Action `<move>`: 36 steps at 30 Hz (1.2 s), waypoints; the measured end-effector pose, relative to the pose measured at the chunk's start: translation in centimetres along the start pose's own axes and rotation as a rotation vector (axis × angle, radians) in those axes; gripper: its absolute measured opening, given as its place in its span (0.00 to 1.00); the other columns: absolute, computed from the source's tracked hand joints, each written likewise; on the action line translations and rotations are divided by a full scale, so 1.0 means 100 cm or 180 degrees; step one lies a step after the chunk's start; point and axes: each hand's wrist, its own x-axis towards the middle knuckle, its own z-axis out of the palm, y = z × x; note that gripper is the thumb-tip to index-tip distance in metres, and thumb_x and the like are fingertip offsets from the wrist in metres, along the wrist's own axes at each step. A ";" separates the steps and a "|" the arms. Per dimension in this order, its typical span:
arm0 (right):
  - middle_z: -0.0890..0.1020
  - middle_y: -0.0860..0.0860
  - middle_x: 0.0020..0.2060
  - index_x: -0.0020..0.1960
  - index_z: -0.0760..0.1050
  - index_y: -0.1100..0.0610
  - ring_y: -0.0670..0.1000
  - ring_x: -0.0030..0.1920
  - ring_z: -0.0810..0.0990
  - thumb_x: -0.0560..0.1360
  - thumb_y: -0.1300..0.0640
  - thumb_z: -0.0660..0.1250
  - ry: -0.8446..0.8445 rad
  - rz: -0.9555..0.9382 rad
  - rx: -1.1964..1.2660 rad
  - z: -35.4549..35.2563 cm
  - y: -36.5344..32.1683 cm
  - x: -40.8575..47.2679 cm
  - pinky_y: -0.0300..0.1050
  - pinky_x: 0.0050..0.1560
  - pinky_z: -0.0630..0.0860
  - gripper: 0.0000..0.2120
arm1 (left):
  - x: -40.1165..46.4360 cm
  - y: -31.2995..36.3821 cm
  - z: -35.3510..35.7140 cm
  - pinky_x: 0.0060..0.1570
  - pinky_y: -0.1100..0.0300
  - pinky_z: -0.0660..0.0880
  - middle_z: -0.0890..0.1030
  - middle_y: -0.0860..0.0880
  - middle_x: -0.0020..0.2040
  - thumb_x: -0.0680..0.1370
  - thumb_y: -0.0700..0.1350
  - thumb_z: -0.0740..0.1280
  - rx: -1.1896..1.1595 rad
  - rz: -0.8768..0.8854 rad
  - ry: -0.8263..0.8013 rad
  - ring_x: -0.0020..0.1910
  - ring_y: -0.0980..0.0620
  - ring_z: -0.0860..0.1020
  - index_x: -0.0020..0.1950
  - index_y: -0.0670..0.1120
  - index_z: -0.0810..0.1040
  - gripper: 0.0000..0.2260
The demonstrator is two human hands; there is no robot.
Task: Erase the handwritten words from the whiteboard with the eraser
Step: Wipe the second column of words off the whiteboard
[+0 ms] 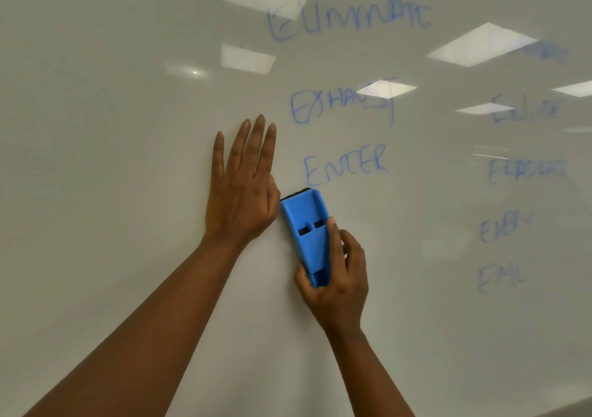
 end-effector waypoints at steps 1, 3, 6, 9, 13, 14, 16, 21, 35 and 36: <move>0.69 0.53 0.56 0.69 0.61 0.58 0.49 0.51 0.71 0.62 0.53 0.73 0.0043 -0.0060 0.0001 0.002 -0.001 0.003 0.41 0.40 0.77 0.39 | 0.000 0.000 0.000 0.73 0.43 0.47 0.57 0.41 0.76 0.76 0.42 0.56 -0.0014 -0.0001 0.0007 0.75 0.43 0.55 0.76 0.40 0.54 0.29; 0.68 0.52 0.56 0.69 0.60 0.58 0.49 0.51 0.70 0.63 0.52 0.72 0.0118 -0.0159 0.0019 0.005 -0.003 0.013 0.41 0.41 0.76 0.39 | 0.000 -0.001 0.000 0.72 0.42 0.49 0.59 0.41 0.75 0.77 0.45 0.52 -0.0125 -0.0018 0.0059 0.75 0.43 0.56 0.76 0.40 0.56 0.27; 0.68 0.52 0.57 0.69 0.60 0.57 0.49 0.49 0.70 0.65 0.51 0.69 0.0159 -0.0301 -0.0045 0.005 -0.001 0.036 0.42 0.40 0.75 0.36 | -0.001 -0.002 -0.001 0.72 0.42 0.49 0.60 0.40 0.75 0.79 0.47 0.50 -0.0332 0.0002 0.0140 0.74 0.43 0.57 0.75 0.39 0.58 0.25; 0.71 0.55 0.56 0.70 0.61 0.58 0.50 0.48 0.71 0.65 0.52 0.70 0.0163 -0.0285 -0.0150 0.001 0.008 0.059 0.45 0.39 0.76 0.37 | -0.002 -0.002 -0.001 0.72 0.42 0.49 0.61 0.40 0.75 0.79 0.48 0.50 -0.0341 -0.0012 0.0134 0.74 0.43 0.57 0.75 0.39 0.59 0.26; 0.74 0.59 0.56 0.70 0.64 0.60 0.52 0.49 0.73 0.65 0.55 0.72 0.0441 0.0387 -0.0111 -0.005 0.019 0.071 0.46 0.38 0.78 0.36 | -0.003 0.000 0.000 0.72 0.41 0.50 0.60 0.40 0.75 0.78 0.48 0.51 -0.0204 -0.0017 0.0076 0.74 0.42 0.57 0.74 0.39 0.60 0.26; 0.74 0.58 0.56 0.70 0.64 0.60 0.51 0.50 0.72 0.65 0.55 0.73 0.0517 0.0497 -0.0093 -0.004 0.018 0.071 0.44 0.38 0.77 0.37 | -0.003 0.000 0.000 0.72 0.41 0.50 0.60 0.40 0.75 0.78 0.48 0.51 -0.0174 -0.0027 0.0066 0.74 0.42 0.57 0.74 0.39 0.59 0.26; 0.74 0.58 0.55 0.70 0.64 0.60 0.51 0.50 0.72 0.65 0.55 0.72 0.0593 0.0549 -0.0099 0.000 0.013 0.069 0.40 0.39 0.74 0.36 | -0.003 0.001 0.000 0.72 0.41 0.50 0.59 0.40 0.75 0.78 0.48 0.51 -0.0127 -0.0046 0.0054 0.75 0.43 0.57 0.75 0.39 0.59 0.26; 0.75 0.59 0.55 0.70 0.64 0.62 0.50 0.50 0.72 0.65 0.53 0.71 0.0291 0.0147 -0.0161 0.006 0.000 0.062 0.38 0.40 0.73 0.36 | -0.004 0.001 0.000 0.72 0.42 0.50 0.59 0.40 0.75 0.79 0.49 0.50 -0.0146 -0.0045 0.0051 0.75 0.43 0.56 0.75 0.39 0.58 0.26; 0.74 0.61 0.55 0.70 0.62 0.62 0.53 0.51 0.72 0.64 0.52 0.72 0.0084 -0.0036 -0.0119 0.001 0.001 0.073 0.42 0.40 0.75 0.38 | -0.005 0.001 -0.001 0.72 0.43 0.50 0.60 0.40 0.75 0.79 0.51 0.49 -0.0236 -0.0040 0.0063 0.74 0.42 0.57 0.74 0.40 0.60 0.26; 0.74 0.61 0.55 0.70 0.63 0.62 0.52 0.52 0.70 0.64 0.52 0.72 0.0044 -0.0111 -0.0125 0.000 0.001 0.070 0.42 0.40 0.75 0.38 | -0.005 0.001 -0.001 0.72 0.43 0.50 0.60 0.40 0.75 0.79 0.51 0.49 -0.0228 -0.0036 0.0060 0.74 0.42 0.57 0.74 0.40 0.60 0.26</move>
